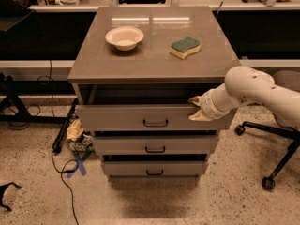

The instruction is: Open top drawer

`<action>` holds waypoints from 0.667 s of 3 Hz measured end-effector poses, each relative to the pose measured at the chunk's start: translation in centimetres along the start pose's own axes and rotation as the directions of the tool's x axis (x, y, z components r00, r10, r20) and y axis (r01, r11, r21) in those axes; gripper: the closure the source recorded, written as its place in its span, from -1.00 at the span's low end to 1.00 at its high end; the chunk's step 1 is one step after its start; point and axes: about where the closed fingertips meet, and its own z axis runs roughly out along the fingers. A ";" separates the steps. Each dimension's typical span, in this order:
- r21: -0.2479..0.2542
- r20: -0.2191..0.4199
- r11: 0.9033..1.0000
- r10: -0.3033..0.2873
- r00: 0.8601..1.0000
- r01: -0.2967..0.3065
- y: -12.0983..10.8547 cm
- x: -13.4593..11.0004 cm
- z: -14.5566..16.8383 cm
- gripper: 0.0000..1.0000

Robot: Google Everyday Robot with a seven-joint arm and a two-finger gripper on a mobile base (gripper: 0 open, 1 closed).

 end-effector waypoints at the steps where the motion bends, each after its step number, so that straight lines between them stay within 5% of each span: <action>1: 0.000 0.000 1.000 0.000 1.000 0.000 0.0 0.0 0.0 0.16; 2: 0.000 0.000 1.000 0.000 1.000 0.000 0.0 0.0 0.0 -0.31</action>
Offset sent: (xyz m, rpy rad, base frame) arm 0.0000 0.0000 0.0000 0.0000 0.0000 0.0000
